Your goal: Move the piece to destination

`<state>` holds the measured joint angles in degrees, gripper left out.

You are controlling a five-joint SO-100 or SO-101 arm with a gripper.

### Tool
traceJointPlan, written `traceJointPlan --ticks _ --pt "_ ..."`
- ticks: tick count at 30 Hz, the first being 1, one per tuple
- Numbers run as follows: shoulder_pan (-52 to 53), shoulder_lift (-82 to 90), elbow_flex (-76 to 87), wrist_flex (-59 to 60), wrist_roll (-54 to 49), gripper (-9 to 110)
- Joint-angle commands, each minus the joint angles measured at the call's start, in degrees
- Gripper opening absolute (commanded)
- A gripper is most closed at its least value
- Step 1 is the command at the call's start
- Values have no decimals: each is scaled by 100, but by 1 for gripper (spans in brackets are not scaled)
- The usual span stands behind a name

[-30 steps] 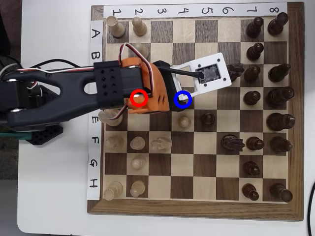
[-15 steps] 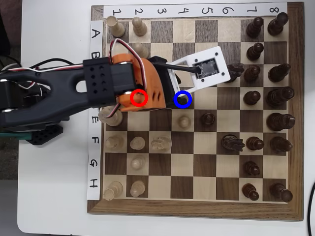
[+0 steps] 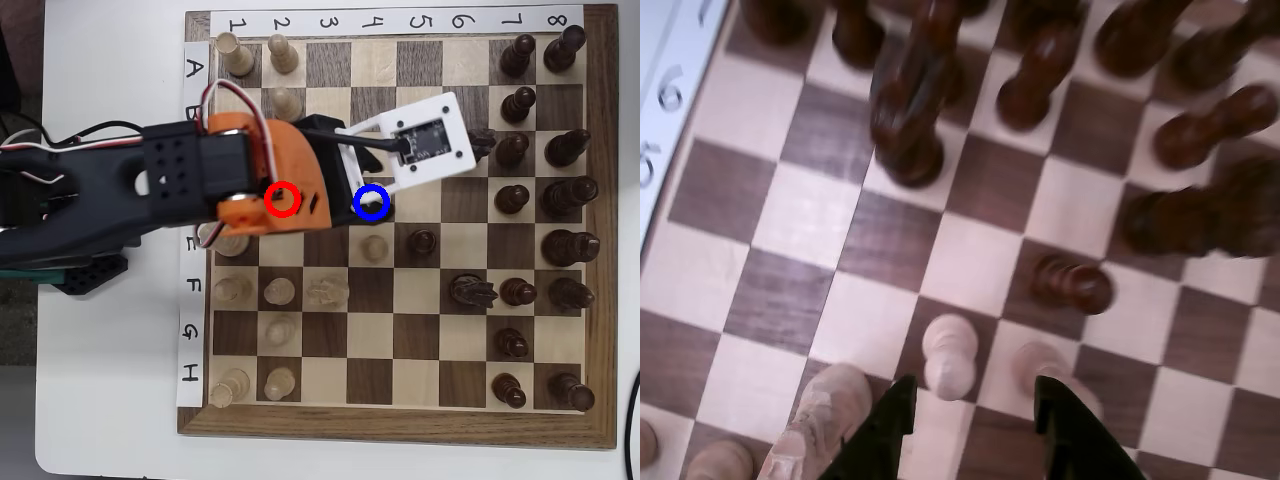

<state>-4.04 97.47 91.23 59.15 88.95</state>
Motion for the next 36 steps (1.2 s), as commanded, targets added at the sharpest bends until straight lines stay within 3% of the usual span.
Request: traceJointPlan --ticks 1,21,29,36 --pt "176 536 -606 26 35 12" --pt "721 4008 -1020 -264 -158 0" --pt "1415 5678 -352 -598 -1512 0" --pt "2021 6530 -211 132 -3779 1"
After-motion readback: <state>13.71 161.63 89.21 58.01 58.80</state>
